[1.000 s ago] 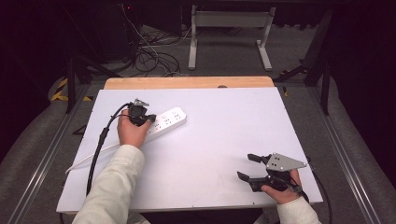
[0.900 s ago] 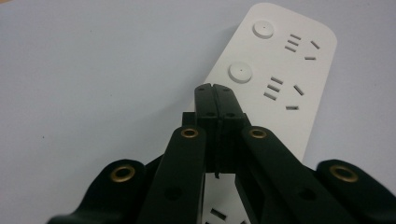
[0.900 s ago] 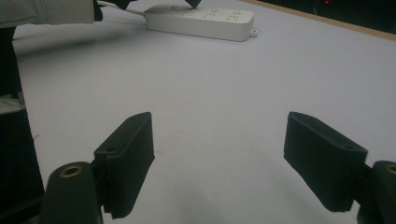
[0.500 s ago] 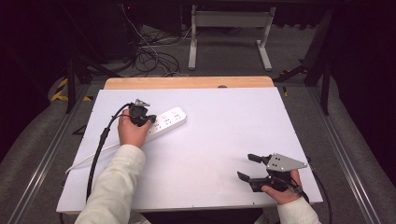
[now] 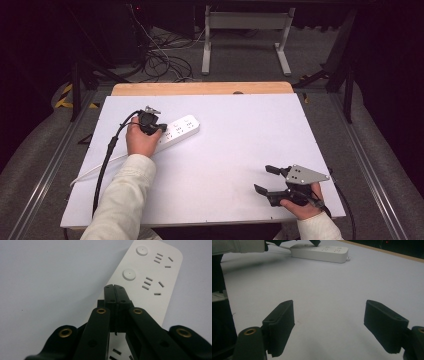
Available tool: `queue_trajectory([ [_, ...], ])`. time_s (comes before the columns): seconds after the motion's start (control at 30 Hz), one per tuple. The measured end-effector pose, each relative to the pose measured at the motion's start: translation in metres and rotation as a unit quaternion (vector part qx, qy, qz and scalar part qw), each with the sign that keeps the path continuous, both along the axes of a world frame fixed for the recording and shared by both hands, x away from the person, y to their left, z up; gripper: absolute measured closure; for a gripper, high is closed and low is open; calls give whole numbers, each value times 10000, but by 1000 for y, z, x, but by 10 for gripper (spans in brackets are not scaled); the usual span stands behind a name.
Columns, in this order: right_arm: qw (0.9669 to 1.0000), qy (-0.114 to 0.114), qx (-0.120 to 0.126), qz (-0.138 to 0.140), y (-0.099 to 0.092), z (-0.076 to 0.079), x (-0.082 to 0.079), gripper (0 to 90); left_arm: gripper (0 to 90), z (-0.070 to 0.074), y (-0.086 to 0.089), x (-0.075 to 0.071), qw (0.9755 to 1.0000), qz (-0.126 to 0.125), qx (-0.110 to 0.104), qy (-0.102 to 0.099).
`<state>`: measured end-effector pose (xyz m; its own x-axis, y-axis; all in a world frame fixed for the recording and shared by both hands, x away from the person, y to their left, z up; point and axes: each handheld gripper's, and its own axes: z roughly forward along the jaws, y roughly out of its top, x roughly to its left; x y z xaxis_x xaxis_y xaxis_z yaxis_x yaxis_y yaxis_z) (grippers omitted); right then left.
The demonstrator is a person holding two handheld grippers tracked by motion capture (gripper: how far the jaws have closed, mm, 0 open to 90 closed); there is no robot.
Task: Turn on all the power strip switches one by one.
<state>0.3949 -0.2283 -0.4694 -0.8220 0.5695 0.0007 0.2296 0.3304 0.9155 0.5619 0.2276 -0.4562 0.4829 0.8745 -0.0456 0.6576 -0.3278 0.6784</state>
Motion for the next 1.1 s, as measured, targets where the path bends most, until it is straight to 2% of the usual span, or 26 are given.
queue_trajectory([
  [0.2, 10000, 4, 8, -6, -1, 0, 1, 248, 899, 4, -4, 0, 9998, -49, 194, -93],
  [0.27, 10000, 7, 5, -11, -1, 0, 1, 248, 898, 7, -3, 0, 9999, 18, 31, -120],
  [0.3, 10000, 15, 10, -17, -1, 0, 1, 248, 898, 11, -2, -1, 9993, 38, -250, -276],
  [0.33, 10000, 17, 9, -23, -1, 0, 2, 248, 898, 14, -3, 0, 9990, 14, -338, -291],
  [0.53, 10000, 19, 14, -9, -2, -1, 2, 248, 898, 23, -14, -1, 9986, -179, -222, -438],
  [0.63, 10000, 11, 21, -8, -2, -1, 2, 248, 898, 25, -17, 0, 9980, -193, -425, -437],
  [0.8, 10000, 15, 21, 2, -2, 0, 1, 248, 898, 24, -23, 3, 9970, -297, -582, -415],
  [0.83, 10000, 16, 22, 3, -1, 0, 1, 248, 898, 23, -24, 3, 9970, -300, -587, -399],
  [0.87, 10000, 14, 20, 5, -1, 0, 1, 248, 898, 23, -25, 5, 9973, -336, -487, -433],
  [0.97, 10000, 16, 25, -6, -2, -1, 2, 248, 898, 18, -27, 10, 9979, -377, -363, -377],
  [1.1, 10000, 44, 14, -16, -2, -1, 2, 248, 898, 14, -28, 14, 9981, -273, -392, -389],
])
